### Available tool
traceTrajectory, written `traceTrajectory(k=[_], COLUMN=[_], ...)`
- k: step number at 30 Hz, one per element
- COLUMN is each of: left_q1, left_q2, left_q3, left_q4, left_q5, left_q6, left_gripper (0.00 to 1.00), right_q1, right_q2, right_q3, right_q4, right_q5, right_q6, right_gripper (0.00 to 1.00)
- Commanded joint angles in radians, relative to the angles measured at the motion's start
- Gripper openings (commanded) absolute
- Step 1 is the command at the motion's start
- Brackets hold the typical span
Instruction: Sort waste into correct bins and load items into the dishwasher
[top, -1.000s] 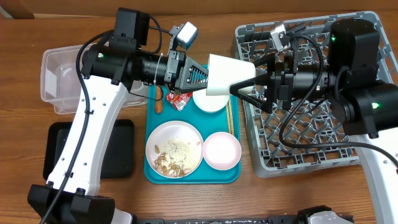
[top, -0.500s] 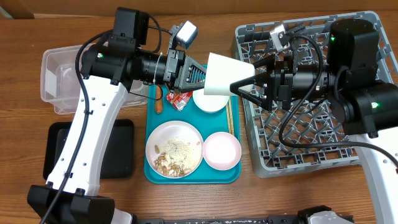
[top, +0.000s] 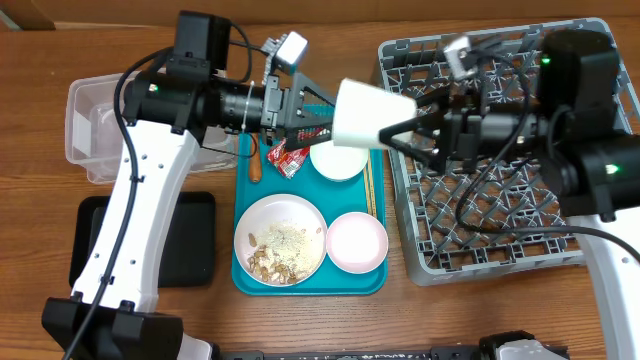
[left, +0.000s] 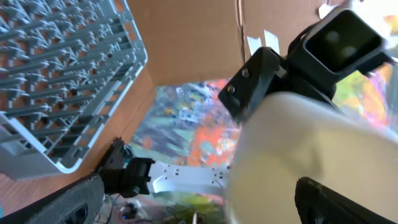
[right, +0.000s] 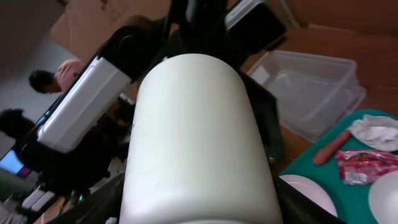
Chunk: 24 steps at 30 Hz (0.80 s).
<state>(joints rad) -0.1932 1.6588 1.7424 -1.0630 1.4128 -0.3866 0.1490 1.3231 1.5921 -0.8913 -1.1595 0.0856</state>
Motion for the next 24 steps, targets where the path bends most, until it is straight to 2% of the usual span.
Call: traceTrajectory(k=[1,8,12,18,24], left_q1=[0.023,0.039,0.037,0.036,0.034], left_q2=[0.002,0.001,0.002,0.001,0.001], left_q3=[0.011,0.011,0.011,0.011,0.011], left_q4=[-0.003,-0.021,-0.076,-0.196,-0.302], left_q5=[-0.014,-0.037,-0.060,-0.195,-0.288], left_q6=[-0.002,0.013,0.069,0.126,0.185], left_gripper=[1.00,1.00,1.00,1.00,1.00], right_q1=[-0.070,-0.271,-0.367,-0.407,-0.407], right_q2=[-0.046,-0.069,-0.062,-0.030,0.046], right_q3=[0.032,0.032,0.032,0.032,0.032], right_q4=[-0.020,-0.167,-0.261,-0.370,-0.503], right_q5=[0.068,0.276,0.530,0.824,0.941], right_q6=[-0.004,-0.004,-0.003,0.059,0.130], right_gripper=[0.65,0.65,0.65,0.66,0.65])
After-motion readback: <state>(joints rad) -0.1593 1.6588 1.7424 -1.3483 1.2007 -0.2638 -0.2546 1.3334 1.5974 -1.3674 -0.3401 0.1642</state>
